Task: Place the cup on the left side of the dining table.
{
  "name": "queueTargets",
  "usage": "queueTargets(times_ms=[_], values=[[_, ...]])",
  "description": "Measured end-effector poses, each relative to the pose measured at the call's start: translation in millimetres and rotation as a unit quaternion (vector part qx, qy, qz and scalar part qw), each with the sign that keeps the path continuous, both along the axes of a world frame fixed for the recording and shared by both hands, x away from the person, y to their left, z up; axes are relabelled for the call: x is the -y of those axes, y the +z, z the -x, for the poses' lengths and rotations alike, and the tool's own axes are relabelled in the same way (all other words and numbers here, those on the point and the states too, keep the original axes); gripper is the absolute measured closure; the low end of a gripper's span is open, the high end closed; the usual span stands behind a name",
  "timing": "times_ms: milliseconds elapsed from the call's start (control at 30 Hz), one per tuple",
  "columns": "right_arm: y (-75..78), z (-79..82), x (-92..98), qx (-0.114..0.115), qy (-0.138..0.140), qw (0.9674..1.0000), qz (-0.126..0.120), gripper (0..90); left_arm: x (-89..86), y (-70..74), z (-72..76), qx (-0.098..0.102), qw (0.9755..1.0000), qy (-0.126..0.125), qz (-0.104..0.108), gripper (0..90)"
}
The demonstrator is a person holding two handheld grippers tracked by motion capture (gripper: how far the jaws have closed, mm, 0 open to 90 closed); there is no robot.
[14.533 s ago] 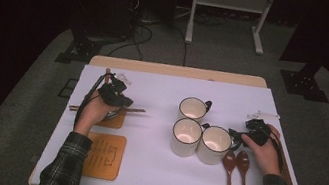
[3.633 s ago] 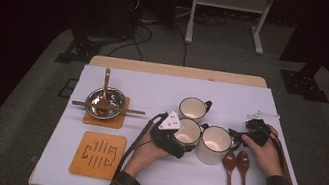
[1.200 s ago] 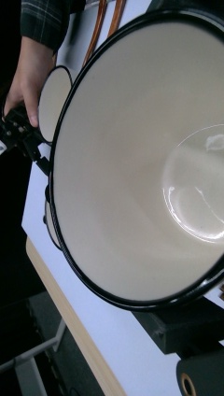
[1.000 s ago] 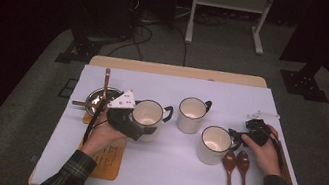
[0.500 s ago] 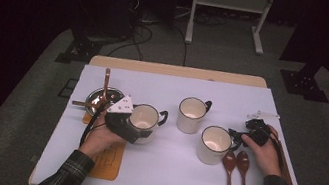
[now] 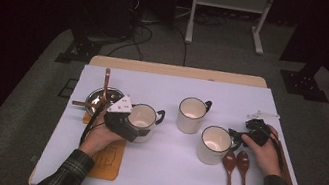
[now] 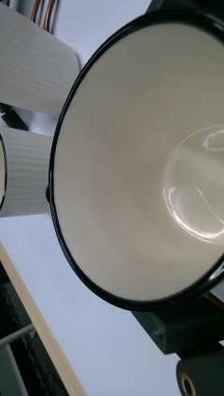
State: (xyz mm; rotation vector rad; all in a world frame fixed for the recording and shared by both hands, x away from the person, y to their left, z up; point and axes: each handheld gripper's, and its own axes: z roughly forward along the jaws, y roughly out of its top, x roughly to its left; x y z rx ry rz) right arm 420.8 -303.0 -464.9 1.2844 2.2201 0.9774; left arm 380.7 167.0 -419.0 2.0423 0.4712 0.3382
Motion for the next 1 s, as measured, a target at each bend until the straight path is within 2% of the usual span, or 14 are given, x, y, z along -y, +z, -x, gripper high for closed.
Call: queueTargets(times_ms=[400, 1000], values=[[0.0, 0.0, 0.0, 0.0, 0.0, 1.0, 0.0, 16.7, 0.8, -4.8, -2.3, 0.004, 1.0, 0.001, -0.002, 3.6], [0.0, 0.1, 0.0, 0.0, 0.0, 1.0, 0.0, 16.7, -6.2, -9.3, -5.4, -0.009, 0.9999, -0.001, 0.005, 3.5]])
